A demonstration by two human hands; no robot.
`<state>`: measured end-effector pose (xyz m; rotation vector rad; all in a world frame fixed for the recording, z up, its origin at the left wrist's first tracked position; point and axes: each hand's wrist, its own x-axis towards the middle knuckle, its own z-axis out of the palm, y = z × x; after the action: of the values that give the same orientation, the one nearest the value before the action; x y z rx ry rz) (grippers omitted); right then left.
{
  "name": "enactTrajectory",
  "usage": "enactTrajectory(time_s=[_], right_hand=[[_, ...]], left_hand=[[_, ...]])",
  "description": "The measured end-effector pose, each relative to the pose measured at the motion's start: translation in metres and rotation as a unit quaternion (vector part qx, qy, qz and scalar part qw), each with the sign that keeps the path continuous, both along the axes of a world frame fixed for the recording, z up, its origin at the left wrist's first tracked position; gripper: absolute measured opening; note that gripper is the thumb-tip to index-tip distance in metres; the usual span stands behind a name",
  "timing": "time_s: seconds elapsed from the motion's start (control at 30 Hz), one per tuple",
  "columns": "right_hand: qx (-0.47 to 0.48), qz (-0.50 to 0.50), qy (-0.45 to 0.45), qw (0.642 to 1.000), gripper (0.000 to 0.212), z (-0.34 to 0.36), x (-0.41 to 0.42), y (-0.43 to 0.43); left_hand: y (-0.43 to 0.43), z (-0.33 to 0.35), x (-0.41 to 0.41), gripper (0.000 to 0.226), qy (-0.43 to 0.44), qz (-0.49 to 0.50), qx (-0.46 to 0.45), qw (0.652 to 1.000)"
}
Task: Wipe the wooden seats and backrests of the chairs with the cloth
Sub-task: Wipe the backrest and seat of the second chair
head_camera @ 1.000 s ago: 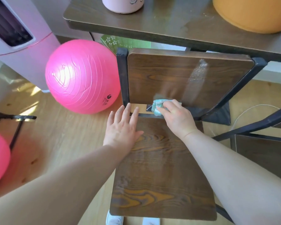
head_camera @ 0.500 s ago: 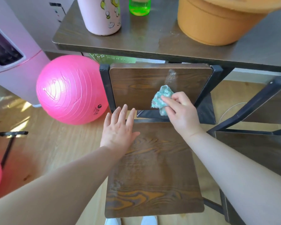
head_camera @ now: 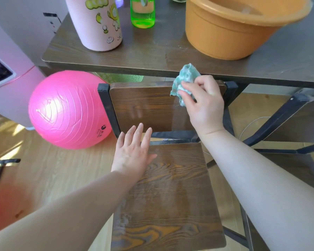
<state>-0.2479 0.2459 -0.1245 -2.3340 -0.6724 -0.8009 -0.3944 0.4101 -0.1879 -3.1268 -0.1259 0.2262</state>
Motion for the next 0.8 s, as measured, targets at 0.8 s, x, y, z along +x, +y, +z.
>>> enactTrajectory(time_s=[0.8], right_hand=[[-0.11, -0.005, 0.255, 0.961, 0.013, -0.15, -0.056, -0.02]], left_hand=[[0.014, -0.049, -0.037, 0.081, 0.029, 0.035, -0.036, 0.998]])
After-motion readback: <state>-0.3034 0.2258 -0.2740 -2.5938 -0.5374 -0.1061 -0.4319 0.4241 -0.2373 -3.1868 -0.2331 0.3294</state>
